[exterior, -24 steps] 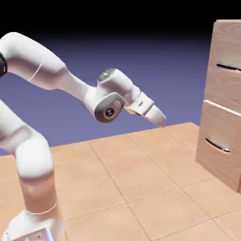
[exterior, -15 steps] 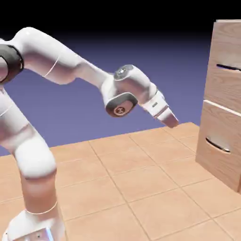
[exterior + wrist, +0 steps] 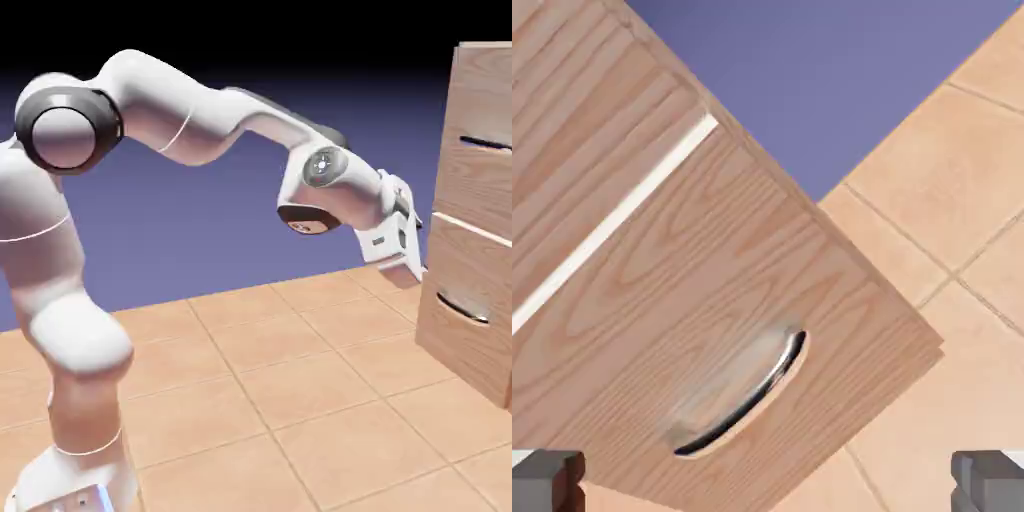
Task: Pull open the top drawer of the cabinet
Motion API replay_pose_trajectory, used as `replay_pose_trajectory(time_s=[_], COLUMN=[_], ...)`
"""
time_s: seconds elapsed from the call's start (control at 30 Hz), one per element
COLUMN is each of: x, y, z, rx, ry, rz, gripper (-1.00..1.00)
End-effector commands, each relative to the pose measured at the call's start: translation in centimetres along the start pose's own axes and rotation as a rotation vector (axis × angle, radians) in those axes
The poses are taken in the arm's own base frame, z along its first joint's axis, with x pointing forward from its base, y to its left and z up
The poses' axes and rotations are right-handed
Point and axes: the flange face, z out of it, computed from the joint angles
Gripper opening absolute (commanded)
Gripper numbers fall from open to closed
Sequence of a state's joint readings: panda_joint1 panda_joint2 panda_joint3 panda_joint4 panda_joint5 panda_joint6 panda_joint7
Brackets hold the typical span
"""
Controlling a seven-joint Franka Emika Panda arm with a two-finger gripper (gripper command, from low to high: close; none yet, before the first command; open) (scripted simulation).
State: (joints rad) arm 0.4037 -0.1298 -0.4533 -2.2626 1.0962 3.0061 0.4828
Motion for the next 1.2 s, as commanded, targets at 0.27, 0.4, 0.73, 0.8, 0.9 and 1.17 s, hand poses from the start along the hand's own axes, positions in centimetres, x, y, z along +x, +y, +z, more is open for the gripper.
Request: replay_pose_trajectory(time_s=[0.27, 0.4, 0.73, 0.8, 0.9, 1.17], x=[1.4, 1.3, -1.5, -2.5, -4.4, -11.6], y=[-2.3, -3.5, -7.3, -8.2, -9.7, -13.7], z=[3.0, 4.1, 6.4, 6.7, 7.2, 7.6], rx=[0.104, 0.163, 0.343, 0.383, 0.443, 0.604], ry=[0.02, 0.025, 0.005, -0.007, -0.032, -0.141], rz=[0.241, 0.331, 0.506, 0.533, 0.568, 0.639], gripper=[0.0, 0.0, 0.0, 0.0, 0.0, 0.0])
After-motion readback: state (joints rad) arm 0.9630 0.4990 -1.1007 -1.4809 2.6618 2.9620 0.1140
